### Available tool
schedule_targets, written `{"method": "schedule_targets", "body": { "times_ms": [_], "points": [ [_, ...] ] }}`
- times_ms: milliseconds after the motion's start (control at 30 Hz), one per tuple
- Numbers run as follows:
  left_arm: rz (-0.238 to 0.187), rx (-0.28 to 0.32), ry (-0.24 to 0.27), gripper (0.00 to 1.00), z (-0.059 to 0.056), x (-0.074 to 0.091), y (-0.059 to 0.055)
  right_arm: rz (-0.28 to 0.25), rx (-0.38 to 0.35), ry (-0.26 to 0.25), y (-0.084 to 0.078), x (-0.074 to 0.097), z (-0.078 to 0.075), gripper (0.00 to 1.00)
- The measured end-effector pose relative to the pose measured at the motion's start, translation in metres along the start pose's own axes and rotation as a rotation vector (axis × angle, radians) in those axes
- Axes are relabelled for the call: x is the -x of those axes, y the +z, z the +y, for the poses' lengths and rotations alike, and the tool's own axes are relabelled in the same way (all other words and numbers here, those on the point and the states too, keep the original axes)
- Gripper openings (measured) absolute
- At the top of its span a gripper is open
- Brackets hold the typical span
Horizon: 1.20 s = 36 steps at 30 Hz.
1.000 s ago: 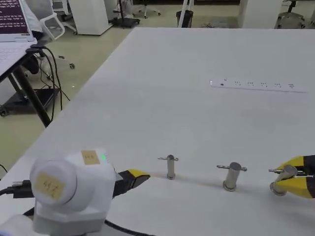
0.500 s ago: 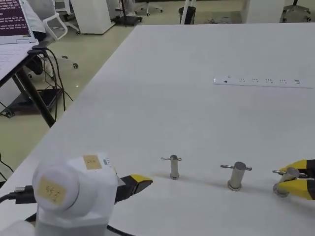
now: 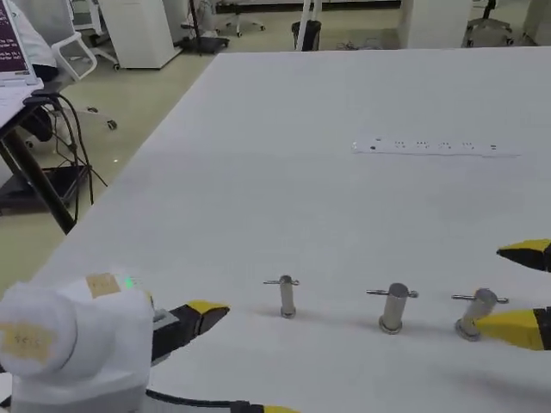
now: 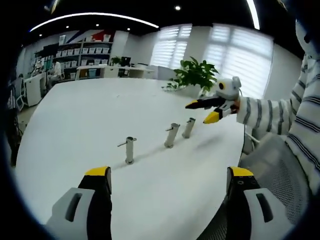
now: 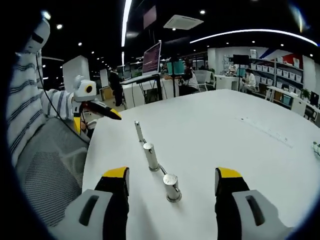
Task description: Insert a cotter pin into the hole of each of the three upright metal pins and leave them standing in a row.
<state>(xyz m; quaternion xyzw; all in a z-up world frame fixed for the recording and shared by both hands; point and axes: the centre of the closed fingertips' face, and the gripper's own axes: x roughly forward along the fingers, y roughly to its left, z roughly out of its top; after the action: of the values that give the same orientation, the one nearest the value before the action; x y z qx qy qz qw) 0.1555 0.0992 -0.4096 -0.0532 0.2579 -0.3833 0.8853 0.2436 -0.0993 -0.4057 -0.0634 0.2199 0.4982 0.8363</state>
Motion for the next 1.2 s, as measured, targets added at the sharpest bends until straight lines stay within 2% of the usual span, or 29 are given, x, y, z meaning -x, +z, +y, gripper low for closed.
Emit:
{"method": "schedule_targets", "body": {
  "times_ms": [67, 167, 267, 367, 433, 567, 667, 733, 800, 867, 967, 1033, 1100, 1200],
  "points": [
    [0.005, -0.006, 0.003, 0.96, 0.001, 0.005, -0.001, -0.033, -0.042, -0.031, 0.003, 0.007, 0.001, 0.74],
    [0.010, -0.006, 0.017, 0.99, 0.003, 0.009, -0.004, -0.047, -0.061, -0.047, 0.003, 0.017, 0.009, 0.84],
    [0.006, 0.010, 0.030, 0.99, 0.005, 0.012, -0.004, -0.065, -0.081, -0.072, 0.002, 0.028, 0.016, 0.86],
    [-0.002, 0.024, 0.038, 0.99, 0.007, 0.016, -0.004, -0.070, -0.163, -0.104, -0.005, 0.040, 0.022, 0.91],
    [-0.007, 0.030, 0.051, 0.99, 0.009, 0.017, -0.003, -0.080, -0.183, -0.123, -0.007, 0.048, 0.027, 0.93],
    [-0.001, 0.040, 0.068, 0.99, 0.013, 0.020, -0.005, -0.075, -0.210, -0.168, -0.015, 0.059, 0.031, 0.95],
    [0.007, 0.059, 0.087, 0.99, 0.016, 0.021, -0.007, -0.084, -0.259, -0.209, -0.021, 0.067, 0.035, 0.97],
    [0.018, 0.079, 0.091, 0.99, 0.016, 0.021, -0.010, -0.087, -0.292, -0.216, -0.026, 0.070, 0.040, 0.98],
    [0.034, 0.060, 0.108, 0.99, 0.019, 0.021, -0.014, -0.090, -0.299, -0.209, -0.029, 0.071, 0.045, 0.98],
    [0.055, 0.081, 0.116, 0.99, 0.022, 0.021, -0.020, -0.061, -0.310, -0.208, -0.037, 0.070, 0.050, 0.98],
    [0.069, 0.090, 0.136, 0.99, 0.026, 0.022, -0.026, -0.045, -0.320, -0.209, -0.044, 0.070, 0.052, 0.98],
    [0.070, 0.103, 0.146, 0.99, 0.028, 0.024, -0.029, -0.068, -0.341, -0.204, -0.042, 0.071, 0.054, 0.98],
    [0.071, 0.112, 0.151, 0.99, 0.030, 0.024, -0.031, -0.122, -0.370, -0.188, -0.035, 0.072, 0.055, 0.98],
    [0.086, 0.114, 0.160, 0.98, 0.033, 0.025, -0.034, -0.139, -0.385, -0.202, -0.033, 0.074, 0.051, 0.98]
  ]
}}
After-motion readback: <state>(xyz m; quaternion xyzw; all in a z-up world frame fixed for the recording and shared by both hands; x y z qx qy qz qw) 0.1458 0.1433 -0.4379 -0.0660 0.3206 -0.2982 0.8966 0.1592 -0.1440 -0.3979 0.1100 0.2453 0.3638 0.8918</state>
